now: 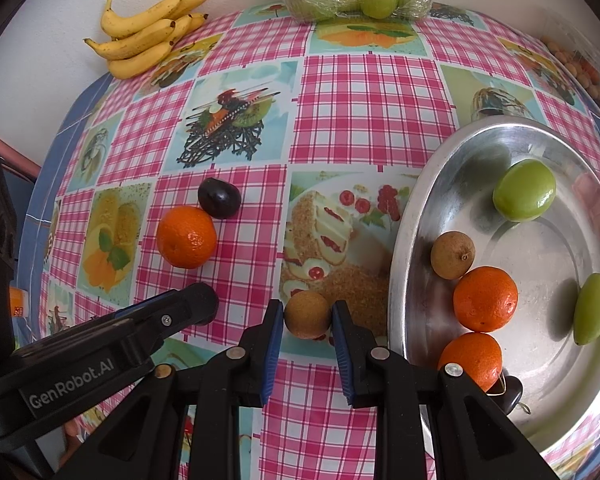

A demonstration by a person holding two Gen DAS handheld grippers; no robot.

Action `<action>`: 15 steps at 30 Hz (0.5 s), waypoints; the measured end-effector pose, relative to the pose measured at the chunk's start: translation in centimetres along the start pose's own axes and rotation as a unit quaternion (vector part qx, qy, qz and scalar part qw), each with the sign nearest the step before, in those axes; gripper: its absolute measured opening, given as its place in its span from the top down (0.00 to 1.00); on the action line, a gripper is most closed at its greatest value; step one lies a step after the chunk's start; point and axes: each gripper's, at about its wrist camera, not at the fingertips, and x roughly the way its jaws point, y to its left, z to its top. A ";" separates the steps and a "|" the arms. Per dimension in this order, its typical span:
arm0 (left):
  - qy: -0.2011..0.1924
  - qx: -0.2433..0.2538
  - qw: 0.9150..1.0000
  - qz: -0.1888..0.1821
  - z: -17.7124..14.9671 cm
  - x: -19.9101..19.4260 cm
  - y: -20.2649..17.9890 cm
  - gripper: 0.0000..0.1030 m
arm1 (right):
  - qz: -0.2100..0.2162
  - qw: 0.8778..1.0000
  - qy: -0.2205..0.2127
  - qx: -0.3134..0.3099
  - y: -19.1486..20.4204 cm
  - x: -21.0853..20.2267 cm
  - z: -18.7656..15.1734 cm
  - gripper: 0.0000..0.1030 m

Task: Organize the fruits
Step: 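Carry the kiwi into the steel bowl and open the right gripper while the left carries the plum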

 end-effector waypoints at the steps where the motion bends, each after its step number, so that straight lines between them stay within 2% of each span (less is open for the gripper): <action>1: -0.001 0.002 1.000 -0.002 0.0 0.0 -0.1 0.75 | 0.000 1.000 0.000 0.000 0.0 0.0 0.0 0.74; 4: -0.010 0.009 1.000 0.010 0.0 -0.4 -0.2 0.75 | 0.001 1.000 -0.001 0.002 -0.1 0.0 0.0 0.74; 11: -0.030 0.005 0.999 0.012 0.3 -1.5 0.2 0.76 | 0.005 1.000 -0.004 0.004 0.0 -0.4 0.0 0.74; 15: -0.044 0.003 0.999 0.009 0.5 -2.6 0.3 0.76 | 0.013 1.000 -0.022 0.002 0.3 -1.7 0.2 0.74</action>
